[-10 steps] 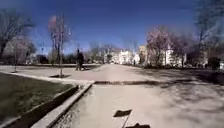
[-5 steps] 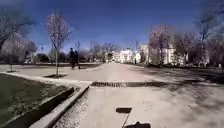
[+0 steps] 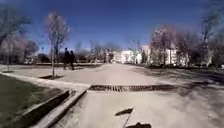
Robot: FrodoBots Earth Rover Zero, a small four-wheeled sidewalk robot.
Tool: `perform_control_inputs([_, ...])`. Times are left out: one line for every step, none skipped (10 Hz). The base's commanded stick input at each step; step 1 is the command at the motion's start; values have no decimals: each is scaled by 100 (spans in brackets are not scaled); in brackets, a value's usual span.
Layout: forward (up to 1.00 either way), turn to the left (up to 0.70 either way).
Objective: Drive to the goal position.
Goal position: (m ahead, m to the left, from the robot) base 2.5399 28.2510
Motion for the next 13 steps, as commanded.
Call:
perform_control_inputs([94, 0])
perform_control_inputs([94, 0])
perform_control_inputs([94, 0])
perform_control_inputs([94, 0])
perform_control_inputs([94, 0])
perform_control_inputs([94, 0])
perform_control_inputs([94, 0])
perform_control_inputs([94, 0])
perform_control_inputs([94, 0])
perform_control_inputs([94, 0])
perform_control_inputs([94, 0])
perform_control_inputs([94, 0])
perform_control_inputs([94, 0])
